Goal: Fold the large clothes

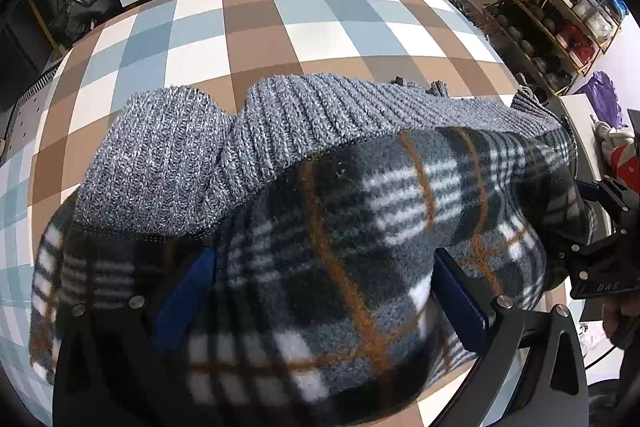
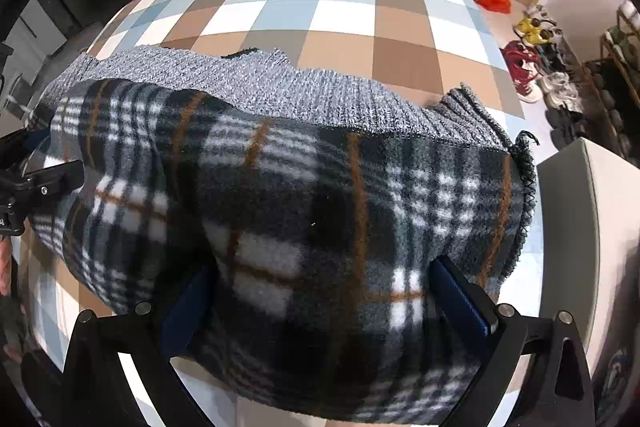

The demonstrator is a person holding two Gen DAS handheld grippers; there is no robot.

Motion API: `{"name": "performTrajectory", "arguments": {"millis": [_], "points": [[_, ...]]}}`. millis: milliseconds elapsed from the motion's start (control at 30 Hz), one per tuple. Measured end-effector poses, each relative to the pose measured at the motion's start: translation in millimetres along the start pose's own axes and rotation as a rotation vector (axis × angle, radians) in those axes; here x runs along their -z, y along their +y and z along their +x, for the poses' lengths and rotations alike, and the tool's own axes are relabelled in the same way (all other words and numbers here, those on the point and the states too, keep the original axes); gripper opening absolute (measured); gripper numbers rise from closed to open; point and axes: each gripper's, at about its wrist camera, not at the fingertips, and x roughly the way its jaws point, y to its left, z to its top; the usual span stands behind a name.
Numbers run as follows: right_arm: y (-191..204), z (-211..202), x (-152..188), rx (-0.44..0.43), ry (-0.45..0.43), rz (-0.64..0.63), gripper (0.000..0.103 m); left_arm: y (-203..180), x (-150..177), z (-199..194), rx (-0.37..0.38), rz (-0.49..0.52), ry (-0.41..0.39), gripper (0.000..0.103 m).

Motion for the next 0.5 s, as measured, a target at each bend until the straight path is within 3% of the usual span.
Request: {"name": "performTrajectory", "arguments": {"millis": [67,200,267,367,500], "points": [[-2,-7,-2,-0.011,-0.005,-0.003,0.103,-4,1,-13,-0.011,0.007,-0.009,0.102],[-4,-49,-3,-0.021,-0.092,0.039,0.103,-8,14,-66,-0.084,0.046,-0.124,0.102],[3,-71,-3,-0.116,-0.151,0.05,0.103,1,20,-87,-0.106,0.04,-0.162,0.102],[34,-88,-8,-0.2,-0.174,0.029,0.103,29,33,-110,-0.116,-0.032,-0.201,0.102],[106,-82,-20,-0.185,-0.179,-0.109,0.103,78,57,-120,-0.118,-0.174,-0.235,0.102]]}}
